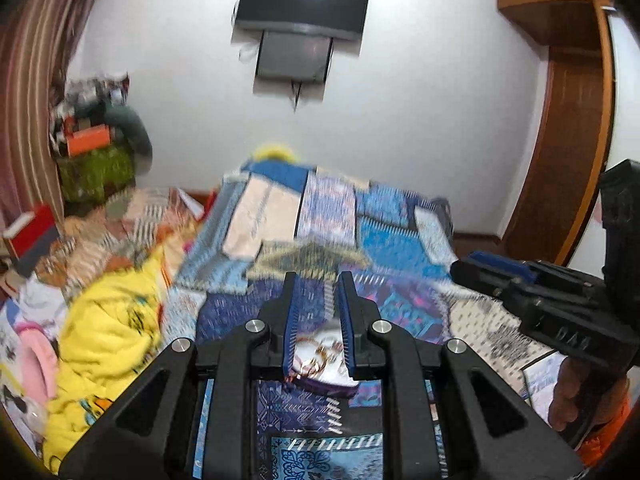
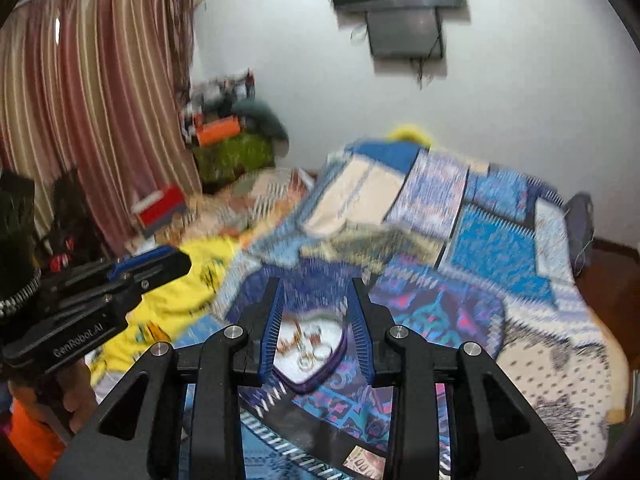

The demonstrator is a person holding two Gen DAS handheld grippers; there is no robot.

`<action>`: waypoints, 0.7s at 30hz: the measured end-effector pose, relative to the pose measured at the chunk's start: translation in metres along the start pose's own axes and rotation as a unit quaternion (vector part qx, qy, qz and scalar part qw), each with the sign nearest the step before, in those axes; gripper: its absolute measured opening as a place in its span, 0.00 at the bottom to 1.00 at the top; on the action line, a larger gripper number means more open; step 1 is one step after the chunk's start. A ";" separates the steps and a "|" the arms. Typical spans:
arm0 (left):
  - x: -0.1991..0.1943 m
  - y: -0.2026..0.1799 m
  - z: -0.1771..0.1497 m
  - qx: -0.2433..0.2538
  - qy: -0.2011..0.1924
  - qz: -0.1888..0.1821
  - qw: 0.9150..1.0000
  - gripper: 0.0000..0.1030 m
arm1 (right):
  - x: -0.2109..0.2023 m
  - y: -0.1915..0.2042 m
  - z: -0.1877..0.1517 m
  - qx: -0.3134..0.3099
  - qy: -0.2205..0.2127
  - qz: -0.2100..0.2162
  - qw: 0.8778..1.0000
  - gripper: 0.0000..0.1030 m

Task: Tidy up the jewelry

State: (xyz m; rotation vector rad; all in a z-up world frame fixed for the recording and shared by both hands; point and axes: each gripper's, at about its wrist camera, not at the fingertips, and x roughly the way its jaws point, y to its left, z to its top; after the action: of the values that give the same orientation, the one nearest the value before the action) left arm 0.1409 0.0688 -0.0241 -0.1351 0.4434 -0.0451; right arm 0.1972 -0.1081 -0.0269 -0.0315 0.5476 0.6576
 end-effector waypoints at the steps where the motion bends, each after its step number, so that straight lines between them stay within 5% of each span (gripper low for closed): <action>1: -0.011 -0.004 0.004 0.004 -0.013 -0.001 1.000 0.18 | -0.013 0.003 0.004 0.000 -0.016 -0.002 1.000 0.29; 8: -0.092 -0.027 0.021 0.024 -0.107 0.009 0.994 0.41 | -0.101 0.032 0.018 -0.007 -0.127 -0.021 0.992 0.36; 16: -0.137 -0.040 0.022 0.040 -0.164 0.046 0.985 0.86 | -0.138 0.054 0.015 -0.017 -0.178 -0.070 0.981 0.80; 21: -0.146 -0.040 0.019 0.045 -0.173 0.065 0.982 0.91 | -0.143 0.058 0.012 -0.013 -0.195 -0.101 0.975 0.98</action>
State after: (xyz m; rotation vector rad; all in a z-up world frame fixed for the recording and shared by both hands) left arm 0.0171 0.0418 0.0602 -0.0226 0.1014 0.0853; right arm 0.0751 -0.1417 0.0621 0.0183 0.1526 0.4559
